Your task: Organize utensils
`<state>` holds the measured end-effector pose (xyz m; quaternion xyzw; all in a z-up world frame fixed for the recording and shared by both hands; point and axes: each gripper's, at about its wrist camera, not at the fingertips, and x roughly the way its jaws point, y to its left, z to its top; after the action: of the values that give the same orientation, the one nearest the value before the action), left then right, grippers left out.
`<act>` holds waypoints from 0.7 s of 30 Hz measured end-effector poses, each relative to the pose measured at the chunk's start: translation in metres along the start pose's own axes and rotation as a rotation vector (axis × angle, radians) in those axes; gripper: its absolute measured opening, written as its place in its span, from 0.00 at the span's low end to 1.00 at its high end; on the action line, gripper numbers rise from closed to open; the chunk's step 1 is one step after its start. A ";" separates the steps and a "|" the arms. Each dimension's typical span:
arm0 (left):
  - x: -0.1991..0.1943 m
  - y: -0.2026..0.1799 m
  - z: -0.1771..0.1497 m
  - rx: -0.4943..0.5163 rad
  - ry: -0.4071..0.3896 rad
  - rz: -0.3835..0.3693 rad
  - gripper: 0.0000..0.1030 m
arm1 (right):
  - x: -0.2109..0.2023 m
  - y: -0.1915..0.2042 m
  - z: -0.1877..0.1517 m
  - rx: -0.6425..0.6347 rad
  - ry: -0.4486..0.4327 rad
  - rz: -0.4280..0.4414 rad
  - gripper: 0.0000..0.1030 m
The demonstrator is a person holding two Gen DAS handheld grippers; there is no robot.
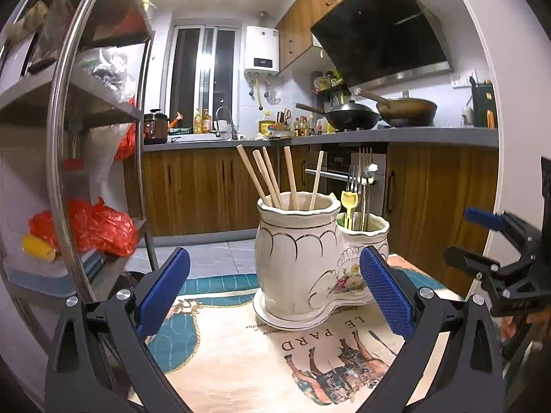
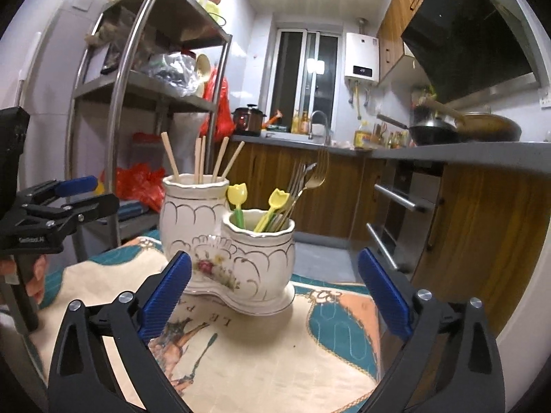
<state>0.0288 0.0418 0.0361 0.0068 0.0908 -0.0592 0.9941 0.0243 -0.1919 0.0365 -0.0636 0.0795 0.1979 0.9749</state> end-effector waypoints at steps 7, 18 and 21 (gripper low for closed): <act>-0.001 -0.006 -0.007 0.037 0.002 -0.001 0.95 | 0.004 -0.005 -0.001 0.040 0.026 0.031 0.94; -0.005 -0.008 -0.007 0.048 -0.019 0.015 0.95 | 0.003 -0.008 -0.003 0.066 0.031 0.031 0.94; -0.006 -0.010 -0.007 0.055 -0.024 0.013 0.95 | 0.001 -0.008 -0.003 0.063 0.019 0.029 0.94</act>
<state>0.0204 0.0332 0.0300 0.0338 0.0771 -0.0553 0.9949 0.0276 -0.1993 0.0339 -0.0338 0.0957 0.2086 0.9727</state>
